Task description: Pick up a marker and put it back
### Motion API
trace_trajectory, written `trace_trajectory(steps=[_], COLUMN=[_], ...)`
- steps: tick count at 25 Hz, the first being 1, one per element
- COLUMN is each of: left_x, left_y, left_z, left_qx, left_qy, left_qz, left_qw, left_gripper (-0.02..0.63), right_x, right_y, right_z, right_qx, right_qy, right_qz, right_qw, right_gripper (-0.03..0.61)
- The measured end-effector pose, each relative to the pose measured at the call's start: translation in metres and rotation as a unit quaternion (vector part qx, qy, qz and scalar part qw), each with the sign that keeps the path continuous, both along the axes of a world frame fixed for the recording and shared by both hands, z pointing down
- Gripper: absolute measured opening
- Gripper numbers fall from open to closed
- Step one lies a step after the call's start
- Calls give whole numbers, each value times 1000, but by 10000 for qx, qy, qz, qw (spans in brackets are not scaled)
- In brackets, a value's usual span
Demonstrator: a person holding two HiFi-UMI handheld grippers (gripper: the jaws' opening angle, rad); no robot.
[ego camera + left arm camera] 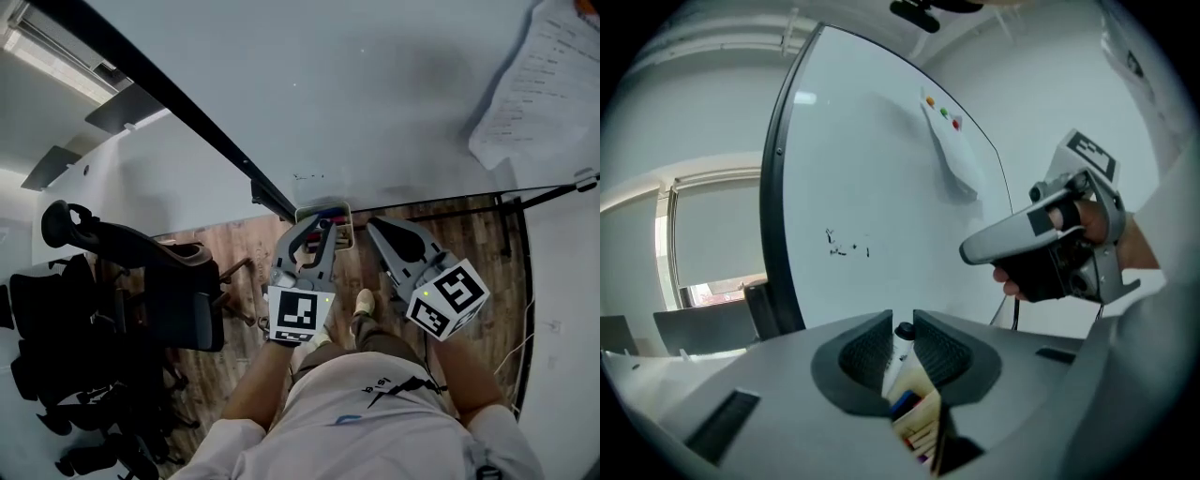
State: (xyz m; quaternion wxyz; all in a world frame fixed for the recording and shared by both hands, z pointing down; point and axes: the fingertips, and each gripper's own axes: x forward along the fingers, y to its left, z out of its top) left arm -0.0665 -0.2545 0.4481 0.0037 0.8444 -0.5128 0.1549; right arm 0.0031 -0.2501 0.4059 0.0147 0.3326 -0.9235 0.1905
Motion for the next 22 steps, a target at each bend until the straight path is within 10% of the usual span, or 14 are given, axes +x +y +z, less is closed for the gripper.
trace_trajectory(steps=[22], left_x=[-14], left_y=[38], left_z=[-95], left_qx=[508], left_qy=[1094], left_qz=[375], left_qw=[9920], left_gripper=[75], right_x=[-21], right_y=[26], right_z=[-57], right_qx=[566], right_qy=[-50], right_qz=[197], right_qw=[9982], right_gripper=[14])
